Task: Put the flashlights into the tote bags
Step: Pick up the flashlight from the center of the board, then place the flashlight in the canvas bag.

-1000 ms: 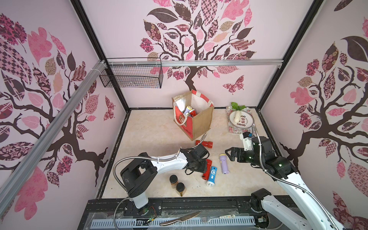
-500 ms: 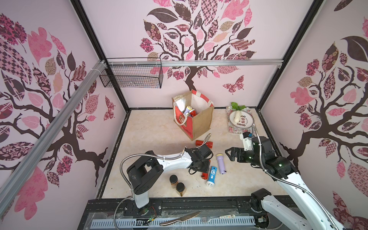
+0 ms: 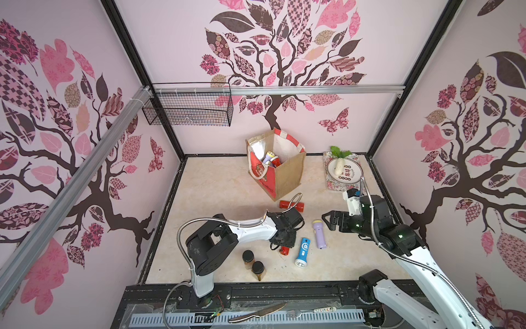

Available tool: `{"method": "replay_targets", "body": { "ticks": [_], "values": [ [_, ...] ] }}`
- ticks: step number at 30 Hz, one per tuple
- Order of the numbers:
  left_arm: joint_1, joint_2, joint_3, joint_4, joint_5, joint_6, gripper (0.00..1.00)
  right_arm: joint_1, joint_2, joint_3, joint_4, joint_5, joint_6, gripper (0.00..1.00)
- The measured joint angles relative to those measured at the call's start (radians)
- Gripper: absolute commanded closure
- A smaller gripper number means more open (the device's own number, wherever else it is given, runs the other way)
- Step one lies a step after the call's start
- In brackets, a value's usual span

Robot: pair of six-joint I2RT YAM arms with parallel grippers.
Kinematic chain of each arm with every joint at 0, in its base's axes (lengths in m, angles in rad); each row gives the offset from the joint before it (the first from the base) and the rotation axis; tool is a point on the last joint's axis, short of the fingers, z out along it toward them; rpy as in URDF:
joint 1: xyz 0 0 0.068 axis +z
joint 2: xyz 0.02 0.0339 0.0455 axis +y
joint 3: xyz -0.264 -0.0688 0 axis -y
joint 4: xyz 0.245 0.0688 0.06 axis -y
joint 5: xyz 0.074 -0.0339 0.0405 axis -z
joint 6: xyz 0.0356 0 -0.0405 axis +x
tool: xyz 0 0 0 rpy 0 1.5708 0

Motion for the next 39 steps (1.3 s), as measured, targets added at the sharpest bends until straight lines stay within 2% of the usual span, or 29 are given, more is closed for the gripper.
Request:
{"method": "replay_targets", "body": {
  "ticks": [4,8,14,22,32,39],
  "values": [
    [0.0,-0.006,0.0,-0.017,-0.017,-0.002,0.85,0.0,0.0,0.0,0.0,0.0,0.0,0.0],
    [0.0,-0.027,0.0,-0.061,-0.042,-0.003,0.89,0.0,0.0,0.0,0.0,0.0,0.0,0.0],
    [0.007,-0.14,0.006,-0.143,-0.077,-0.001,0.91,0.0,0.014,0.0,0.001,0.0,0.001,0.01],
    [0.052,-0.286,0.1,-0.249,-0.114,0.014,0.91,0.0,0.057,0.013,0.043,-0.008,0.002,0.0],
    [0.192,-0.315,0.378,-0.375,-0.126,0.08,0.91,0.0,0.096,0.092,0.101,-0.035,0.008,0.0],
    [0.29,-0.177,0.701,-0.417,-0.102,0.154,0.91,0.0,0.119,0.106,0.143,-0.047,0.013,0.0]
  ]
}}
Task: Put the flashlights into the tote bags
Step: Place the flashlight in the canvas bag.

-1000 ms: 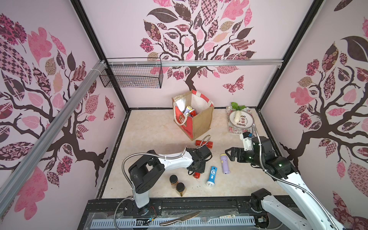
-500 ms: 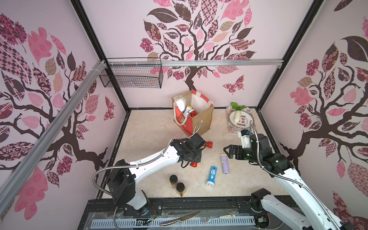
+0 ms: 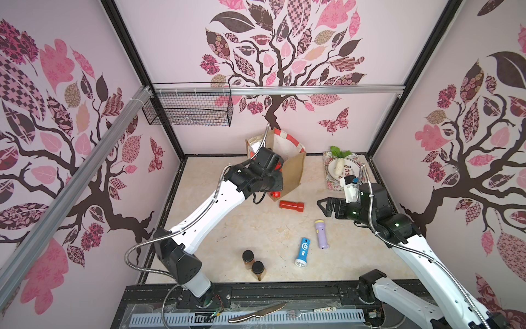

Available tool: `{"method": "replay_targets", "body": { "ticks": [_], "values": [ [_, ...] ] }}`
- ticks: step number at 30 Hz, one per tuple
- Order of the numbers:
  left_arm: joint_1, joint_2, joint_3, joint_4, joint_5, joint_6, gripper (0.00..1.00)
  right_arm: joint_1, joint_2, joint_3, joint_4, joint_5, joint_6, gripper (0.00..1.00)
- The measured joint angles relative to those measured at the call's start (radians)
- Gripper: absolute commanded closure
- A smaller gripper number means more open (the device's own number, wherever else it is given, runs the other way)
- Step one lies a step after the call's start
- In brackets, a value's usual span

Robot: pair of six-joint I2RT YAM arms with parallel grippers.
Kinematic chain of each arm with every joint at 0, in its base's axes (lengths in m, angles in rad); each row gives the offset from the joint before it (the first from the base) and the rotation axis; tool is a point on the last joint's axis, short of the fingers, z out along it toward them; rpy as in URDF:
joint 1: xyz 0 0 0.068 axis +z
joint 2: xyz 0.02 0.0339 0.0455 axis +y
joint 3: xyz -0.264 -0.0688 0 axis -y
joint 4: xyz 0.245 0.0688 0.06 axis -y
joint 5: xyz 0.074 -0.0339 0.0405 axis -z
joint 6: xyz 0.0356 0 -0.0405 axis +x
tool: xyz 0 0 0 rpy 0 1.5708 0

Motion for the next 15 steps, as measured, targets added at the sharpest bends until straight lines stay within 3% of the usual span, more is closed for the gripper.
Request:
{"method": "replay_targets", "body": {
  "ticks": [5,15],
  "values": [
    [0.056,0.124,0.196,0.01,0.044,0.034,0.9,0.0,0.021,0.013,0.01,-0.007,-0.005,0.0],
    [0.174,0.296,0.327,0.137,0.154,0.034,0.9,0.0,0.048,0.089,0.002,-0.006,-0.05,0.0]
  ]
}}
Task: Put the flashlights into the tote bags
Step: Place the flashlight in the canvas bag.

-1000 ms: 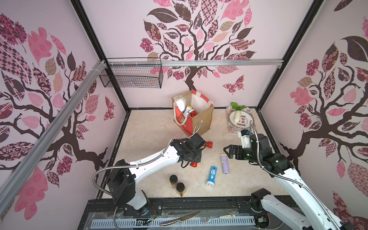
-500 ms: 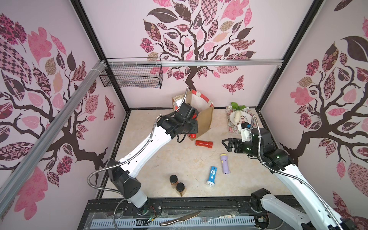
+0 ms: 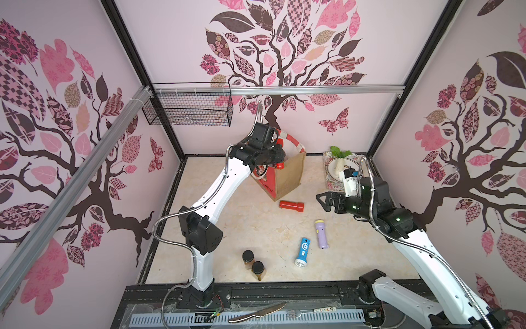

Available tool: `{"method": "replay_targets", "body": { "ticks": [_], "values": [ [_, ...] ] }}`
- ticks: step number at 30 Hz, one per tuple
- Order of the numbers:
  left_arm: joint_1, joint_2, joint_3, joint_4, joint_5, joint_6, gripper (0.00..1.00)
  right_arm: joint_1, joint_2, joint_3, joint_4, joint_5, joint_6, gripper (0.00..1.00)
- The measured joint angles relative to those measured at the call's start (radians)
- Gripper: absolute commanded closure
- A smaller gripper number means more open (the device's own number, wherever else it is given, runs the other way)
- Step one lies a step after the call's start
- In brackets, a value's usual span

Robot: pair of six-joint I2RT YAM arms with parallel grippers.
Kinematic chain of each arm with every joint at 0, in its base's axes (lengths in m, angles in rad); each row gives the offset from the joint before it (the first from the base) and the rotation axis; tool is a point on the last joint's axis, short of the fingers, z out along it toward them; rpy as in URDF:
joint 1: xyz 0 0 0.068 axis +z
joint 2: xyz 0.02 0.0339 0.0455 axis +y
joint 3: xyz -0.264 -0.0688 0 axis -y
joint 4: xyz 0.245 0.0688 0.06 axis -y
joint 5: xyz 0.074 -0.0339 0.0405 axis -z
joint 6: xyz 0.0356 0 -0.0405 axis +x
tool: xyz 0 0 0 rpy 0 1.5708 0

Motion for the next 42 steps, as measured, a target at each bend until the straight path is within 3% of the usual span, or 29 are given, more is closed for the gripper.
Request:
{"method": "replay_targets", "body": {
  "ticks": [8,15,20,26,42],
  "values": [
    [0.055,0.103,0.019,0.183,0.01,-0.033,0.87,0.0,0.028,0.002,0.007,-0.005,0.011,0.0],
    [0.109,0.317,0.2,0.26,0.001,-0.043,0.87,0.0,0.05,0.004,0.006,-0.006,0.03,0.0],
    [0.124,0.388,0.217,0.277,-0.001,-0.06,0.87,0.0,0.048,0.011,0.006,-0.003,0.039,0.0],
    [0.121,0.396,0.214,0.292,-0.002,-0.061,0.86,0.0,0.048,0.011,0.0,0.01,0.038,0.0],
    [0.121,0.388,0.166,0.299,-0.028,-0.045,0.68,0.0,0.045,0.011,0.001,0.02,0.034,0.0]
  ]
}}
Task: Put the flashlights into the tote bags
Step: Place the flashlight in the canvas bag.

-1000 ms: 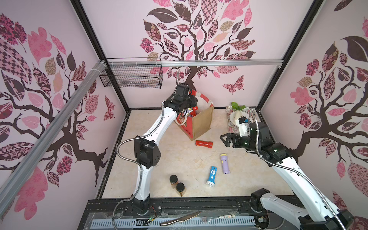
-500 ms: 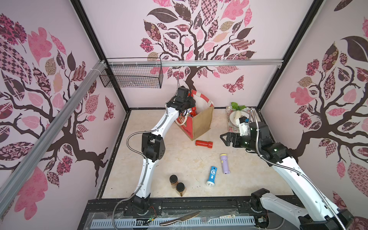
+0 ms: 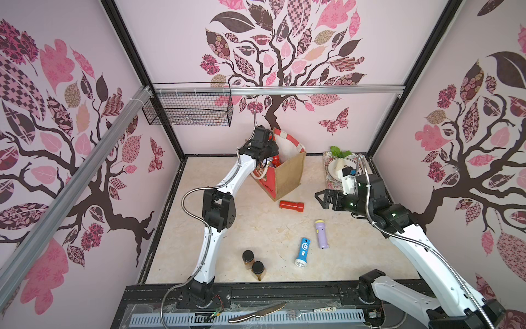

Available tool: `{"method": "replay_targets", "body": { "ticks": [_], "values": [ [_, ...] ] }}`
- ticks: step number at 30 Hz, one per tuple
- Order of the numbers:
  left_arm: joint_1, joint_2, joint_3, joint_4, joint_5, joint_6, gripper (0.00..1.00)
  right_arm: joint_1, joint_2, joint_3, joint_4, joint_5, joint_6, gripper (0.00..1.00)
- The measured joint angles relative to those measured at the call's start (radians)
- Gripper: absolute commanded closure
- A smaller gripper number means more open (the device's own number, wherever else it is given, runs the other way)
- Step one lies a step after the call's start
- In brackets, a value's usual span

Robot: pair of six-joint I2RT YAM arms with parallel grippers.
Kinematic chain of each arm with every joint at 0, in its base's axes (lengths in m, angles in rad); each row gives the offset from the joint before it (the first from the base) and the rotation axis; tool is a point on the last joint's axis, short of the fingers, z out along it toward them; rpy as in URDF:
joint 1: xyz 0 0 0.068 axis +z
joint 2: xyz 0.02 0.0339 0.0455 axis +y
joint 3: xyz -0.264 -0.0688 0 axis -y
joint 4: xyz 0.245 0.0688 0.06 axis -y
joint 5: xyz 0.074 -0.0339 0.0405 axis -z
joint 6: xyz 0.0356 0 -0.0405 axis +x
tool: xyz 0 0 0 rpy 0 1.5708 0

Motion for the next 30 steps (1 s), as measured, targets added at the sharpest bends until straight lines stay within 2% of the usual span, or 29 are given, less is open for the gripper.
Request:
{"method": "replay_targets", "body": {
  "ticks": [13,24,30],
  "values": [
    [0.0,-0.05,-0.007,0.002,-0.028,0.022,0.44,0.0,-0.003,0.0,0.0,0.008,0.0,0.0],
    [0.0,-0.145,-0.04,0.031,-0.053,0.035,0.43,0.0,-0.005,0.0,0.0,0.015,-0.001,0.0],
    [-0.002,-0.259,-0.124,0.044,-0.046,0.04,0.43,0.0,-0.004,0.0,-0.004,0.019,-0.001,0.0]
  ]
}}
